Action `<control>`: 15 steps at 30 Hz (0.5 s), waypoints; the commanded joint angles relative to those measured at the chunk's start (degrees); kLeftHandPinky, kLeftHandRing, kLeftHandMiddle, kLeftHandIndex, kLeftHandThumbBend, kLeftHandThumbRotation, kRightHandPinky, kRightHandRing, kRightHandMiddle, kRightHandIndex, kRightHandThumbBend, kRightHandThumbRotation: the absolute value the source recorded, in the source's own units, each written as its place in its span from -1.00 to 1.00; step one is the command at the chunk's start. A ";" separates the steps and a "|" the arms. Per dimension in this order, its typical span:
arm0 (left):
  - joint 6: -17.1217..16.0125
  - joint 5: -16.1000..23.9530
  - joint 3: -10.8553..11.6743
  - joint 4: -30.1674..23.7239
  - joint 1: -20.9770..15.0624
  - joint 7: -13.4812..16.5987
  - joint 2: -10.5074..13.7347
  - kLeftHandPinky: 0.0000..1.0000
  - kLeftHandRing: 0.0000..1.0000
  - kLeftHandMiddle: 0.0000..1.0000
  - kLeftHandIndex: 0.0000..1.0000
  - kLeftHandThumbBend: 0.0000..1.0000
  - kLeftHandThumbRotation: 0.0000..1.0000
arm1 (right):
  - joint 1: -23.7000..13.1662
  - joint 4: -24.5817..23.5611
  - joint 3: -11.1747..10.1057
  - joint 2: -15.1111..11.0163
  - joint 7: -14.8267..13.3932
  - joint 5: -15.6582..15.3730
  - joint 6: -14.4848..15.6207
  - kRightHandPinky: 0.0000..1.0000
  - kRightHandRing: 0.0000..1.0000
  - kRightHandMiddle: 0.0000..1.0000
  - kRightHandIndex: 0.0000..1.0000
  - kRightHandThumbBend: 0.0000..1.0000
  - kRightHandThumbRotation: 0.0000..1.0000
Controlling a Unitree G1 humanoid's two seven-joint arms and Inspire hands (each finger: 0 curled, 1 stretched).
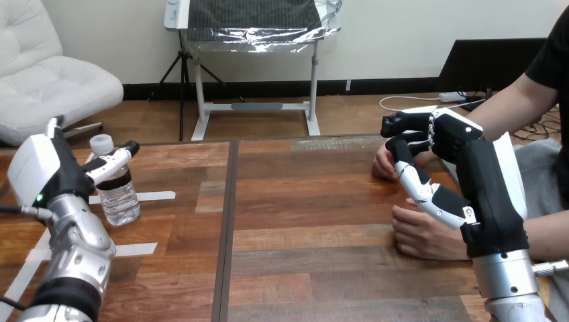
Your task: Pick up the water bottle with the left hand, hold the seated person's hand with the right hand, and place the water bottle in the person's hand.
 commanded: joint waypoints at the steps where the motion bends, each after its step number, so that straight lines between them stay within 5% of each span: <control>1: 0.77 1.76 -2.37 1.96 -6.14 -1.44 2.06 0.53 0.72 0.79 0.78 0.82 0.06 | -4.18 -0.30 -0.59 -0.72 -0.12 0.22 -0.85 -0.08 0.13 0.22 0.18 -0.35 -1.00; 15: 1.83 1.96 -5.31 5.22 -8.56 -8.02 2.71 0.51 0.67 0.74 0.75 0.81 0.19 | -3.73 -1.04 -0.57 -1.04 0.11 -0.11 -0.19 -0.08 0.14 0.24 0.19 -0.34 -1.00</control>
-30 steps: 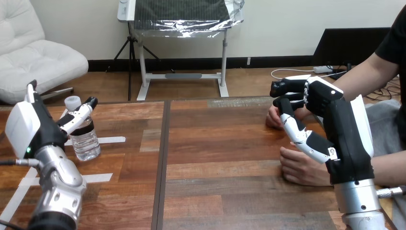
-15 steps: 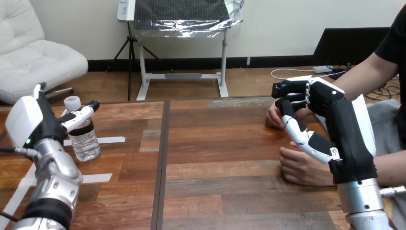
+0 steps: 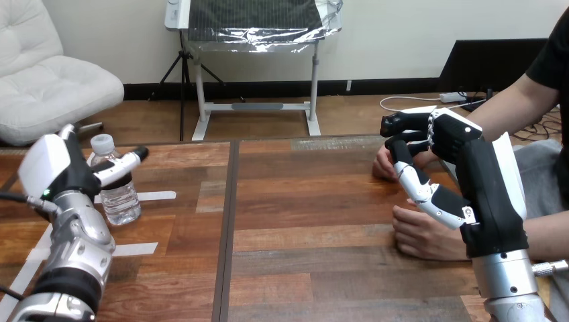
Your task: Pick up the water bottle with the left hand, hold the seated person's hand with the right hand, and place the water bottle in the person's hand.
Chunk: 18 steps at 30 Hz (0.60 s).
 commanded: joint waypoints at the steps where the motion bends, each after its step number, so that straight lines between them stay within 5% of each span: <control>1: -1.09 1.12 -1.79 1.42 -5.41 -1.38 1.82 0.50 0.67 0.74 0.75 0.82 0.20 | -3.71 -1.07 -0.63 -1.02 0.09 -0.01 -0.21 -0.08 0.14 0.24 0.19 -0.34 -1.00; 13: -4.70 1.04 -3.15 3.28 -5.68 -3.59 1.78 0.39 0.57 0.64 0.70 0.94 0.33 | -3.34 -1.61 -0.64 -1.36 0.76 0.52 0.39 -0.07 0.16 0.26 0.20 -0.33 -1.00; 18: -3.49 0.90 -3.41 3.26 -5.95 -4.39 1.16 0.39 0.57 0.65 0.69 0.95 0.34 | -3.32 -1.65 -0.71 -1.34 1.31 1.16 0.31 -0.05 0.18 0.27 0.21 -0.33 -1.00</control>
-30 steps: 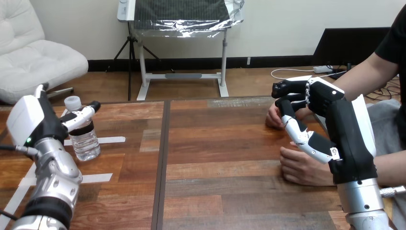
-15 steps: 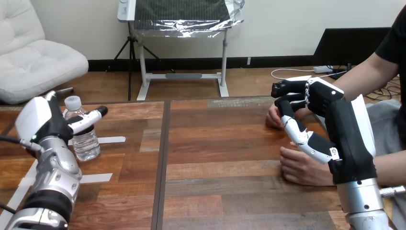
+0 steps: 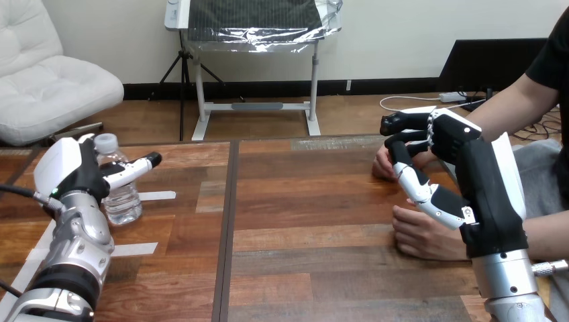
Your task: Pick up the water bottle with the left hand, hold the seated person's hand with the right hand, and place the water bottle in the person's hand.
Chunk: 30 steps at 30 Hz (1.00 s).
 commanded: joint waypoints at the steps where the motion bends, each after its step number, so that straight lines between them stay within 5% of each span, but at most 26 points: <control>1: -0.30 0.48 -1.08 0.78 -4.97 -0.53 0.39 0.40 0.58 0.66 0.69 0.95 0.33 | -3.32 -1.66 -0.70 -1.22 0.71 1.31 0.00 -0.04 0.19 0.27 0.21 -0.33 -1.00; 30: 0.15 0.36 -2.05 0.24 -3.59 -0.55 -0.11 0.46 0.63 0.71 0.72 0.89 0.33 | -2.70 -2.12 -1.43 -1.45 1.40 0.92 0.54 0.00 0.21 0.29 0.22 -0.30 -1.00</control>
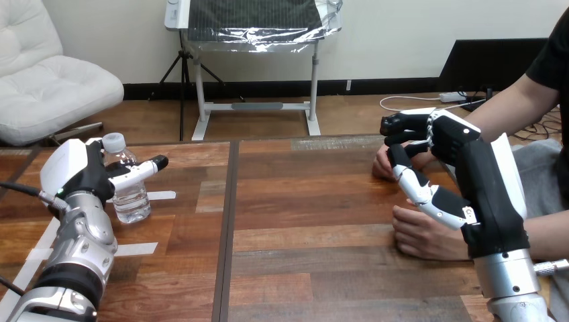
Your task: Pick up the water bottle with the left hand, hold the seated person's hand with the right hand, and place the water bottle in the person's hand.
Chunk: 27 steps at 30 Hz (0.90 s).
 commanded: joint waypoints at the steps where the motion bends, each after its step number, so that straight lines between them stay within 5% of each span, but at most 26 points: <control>1: -1.19 0.41 -0.89 -0.09 -3.24 -0.14 0.38 0.46 0.63 0.71 0.72 0.88 0.33 | -2.76 -1.97 -0.57 -1.35 0.22 0.16 -0.34 0.00 0.21 0.28 0.22 -0.30 -1.00; 21: -1.85 -0.74 -0.06 -0.66 -1.93 1.03 0.08 0.35 0.56 0.65 0.67 0.80 0.23 | -2.65 -2.34 -0.63 -1.54 0.02 -0.77 -0.16 -0.01 0.19 0.26 0.21 -0.30 -1.00; 27: -3.55 -2.36 0.91 -1.16 -1.11 1.89 -0.28 0.36 0.54 0.62 0.61 0.71 0.05 | -2.57 -2.54 -0.51 -1.51 0.15 -0.12 0.41 -0.01 0.19 0.25 0.21 -0.29 -1.00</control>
